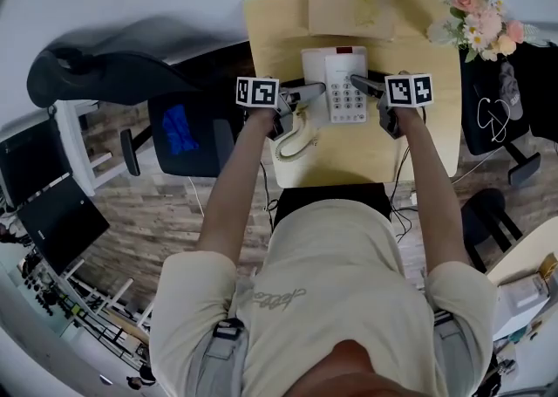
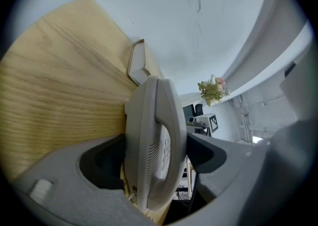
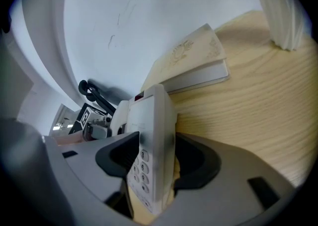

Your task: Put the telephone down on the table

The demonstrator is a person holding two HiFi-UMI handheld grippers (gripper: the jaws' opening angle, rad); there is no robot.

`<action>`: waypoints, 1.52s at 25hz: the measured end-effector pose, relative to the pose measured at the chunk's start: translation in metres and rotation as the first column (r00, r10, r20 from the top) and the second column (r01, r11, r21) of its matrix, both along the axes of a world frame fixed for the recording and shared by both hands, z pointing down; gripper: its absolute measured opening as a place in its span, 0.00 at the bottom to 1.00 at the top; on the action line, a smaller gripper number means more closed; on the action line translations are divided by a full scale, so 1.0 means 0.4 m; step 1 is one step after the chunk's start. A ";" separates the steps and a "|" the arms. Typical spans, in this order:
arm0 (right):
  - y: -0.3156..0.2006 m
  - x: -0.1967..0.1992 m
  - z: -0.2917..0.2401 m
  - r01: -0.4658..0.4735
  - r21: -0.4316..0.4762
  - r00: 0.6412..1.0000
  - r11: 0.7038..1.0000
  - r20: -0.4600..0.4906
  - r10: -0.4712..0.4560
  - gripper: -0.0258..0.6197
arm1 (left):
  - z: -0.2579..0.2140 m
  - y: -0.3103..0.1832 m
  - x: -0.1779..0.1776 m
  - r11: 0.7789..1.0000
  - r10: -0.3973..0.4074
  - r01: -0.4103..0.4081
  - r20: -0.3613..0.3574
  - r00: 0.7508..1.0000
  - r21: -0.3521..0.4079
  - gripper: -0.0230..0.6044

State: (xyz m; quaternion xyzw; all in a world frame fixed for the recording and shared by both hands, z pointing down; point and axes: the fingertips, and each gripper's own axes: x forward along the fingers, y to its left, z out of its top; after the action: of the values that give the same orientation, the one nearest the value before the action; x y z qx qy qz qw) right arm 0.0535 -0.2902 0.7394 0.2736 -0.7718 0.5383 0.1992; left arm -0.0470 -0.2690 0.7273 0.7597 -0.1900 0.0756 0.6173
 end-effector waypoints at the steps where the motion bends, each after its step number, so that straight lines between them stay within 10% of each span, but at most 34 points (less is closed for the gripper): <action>1: -0.001 0.006 -0.007 -0.006 0.014 1.000 1.000 -0.015 0.006 0.38 | -0.001 0.001 -0.002 1.000 -0.010 0.010 0.011 1.000 0.004 0.66; 16: 0.161 0.025 -0.222 0.008 0.254 0.999 0.967 -0.036 0.001 0.38 | -0.163 0.083 -0.095 0.953 -0.118 0.069 0.155 0.981 0.294 0.65; 23: 0.232 0.027 -0.373 -0.034 0.428 0.993 0.903 -0.087 0.078 0.34 | -0.364 0.143 -0.109 0.832 -0.139 -0.037 0.273 0.952 0.554 0.60; 29: 0.253 0.022 -0.510 -0.001 0.565 0.991 0.825 -0.111 0.077 0.20 | -0.510 0.178 -0.123 0.698 -0.260 -0.050 0.318 0.912 0.714 0.18; 38: 0.273 -0.005 -0.726 0.062 0.726 0.991 0.685 -0.128 0.045 0.04 | -0.661 0.192 -0.125 0.588 -0.315 -0.038 0.272 0.909 0.808 0.06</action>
State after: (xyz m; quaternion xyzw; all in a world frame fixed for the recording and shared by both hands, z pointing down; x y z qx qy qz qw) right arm 0.0515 -0.1811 0.4491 0.3624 -0.9078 0.1672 0.1286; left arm -0.0969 -0.1923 0.4627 0.9058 -0.3814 0.0815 0.1657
